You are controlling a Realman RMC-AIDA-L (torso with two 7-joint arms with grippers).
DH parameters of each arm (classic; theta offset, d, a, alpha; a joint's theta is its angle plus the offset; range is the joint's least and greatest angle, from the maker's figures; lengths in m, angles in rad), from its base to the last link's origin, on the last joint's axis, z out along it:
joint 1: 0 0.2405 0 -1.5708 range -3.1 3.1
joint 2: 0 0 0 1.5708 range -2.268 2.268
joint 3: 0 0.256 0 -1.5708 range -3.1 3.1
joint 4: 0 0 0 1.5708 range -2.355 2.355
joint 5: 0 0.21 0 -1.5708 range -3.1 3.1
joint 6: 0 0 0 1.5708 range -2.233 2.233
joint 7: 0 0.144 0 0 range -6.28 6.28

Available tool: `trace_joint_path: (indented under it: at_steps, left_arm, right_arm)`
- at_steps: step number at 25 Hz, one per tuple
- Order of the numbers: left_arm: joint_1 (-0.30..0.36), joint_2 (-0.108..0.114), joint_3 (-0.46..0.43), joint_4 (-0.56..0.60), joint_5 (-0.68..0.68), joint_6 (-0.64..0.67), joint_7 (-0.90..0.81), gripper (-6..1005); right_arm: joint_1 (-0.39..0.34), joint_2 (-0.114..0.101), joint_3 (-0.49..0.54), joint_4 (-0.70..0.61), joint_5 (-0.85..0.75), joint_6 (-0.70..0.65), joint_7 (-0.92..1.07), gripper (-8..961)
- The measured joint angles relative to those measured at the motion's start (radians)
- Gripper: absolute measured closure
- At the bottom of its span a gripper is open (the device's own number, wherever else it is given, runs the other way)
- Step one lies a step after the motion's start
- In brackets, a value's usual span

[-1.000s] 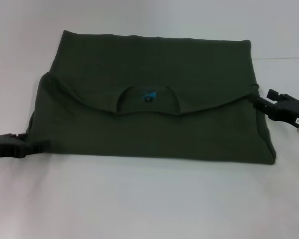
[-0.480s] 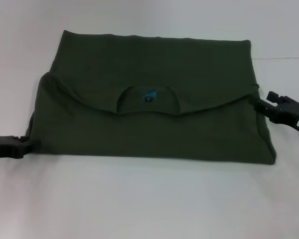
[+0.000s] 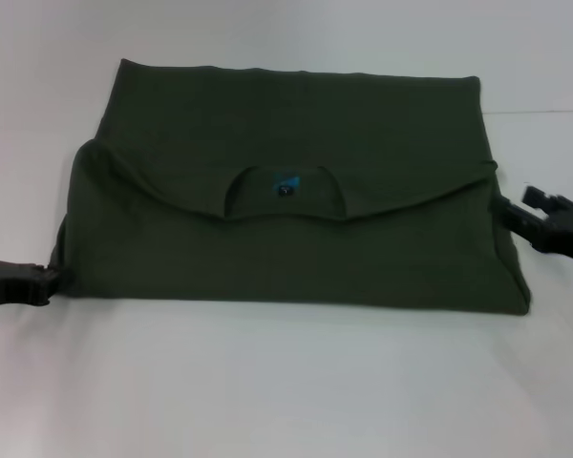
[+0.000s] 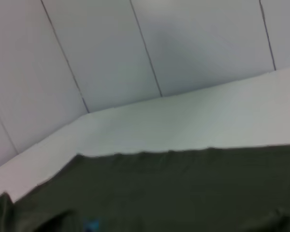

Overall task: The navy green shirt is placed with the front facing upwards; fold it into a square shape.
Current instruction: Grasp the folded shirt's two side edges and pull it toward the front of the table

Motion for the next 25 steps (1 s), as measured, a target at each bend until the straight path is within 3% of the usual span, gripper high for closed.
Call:
trace_joint_path:
  at_steps: [4,11,25]
  left_arm:
    - [-0.001,-0.002,0.000,0.000,-0.004,0.009,0.000,969]
    - [-0.004,-0.019,0.000,0.011,-0.062,0.033,0.000,968]
    - [-0.002,-0.020,-0.002,0.048,-0.109,0.103,0.001,969]
  right_arm:
    - [-0.062,0.000,-0.038,-0.042,-0.002,-0.051,0.000,258]
    - [-0.141,0.000,-0.048,-0.057,-0.002,-0.099,0.000,260]
    - [-0.125,0.006,-0.076,0.011,-0.038,-0.030,0.000,282]
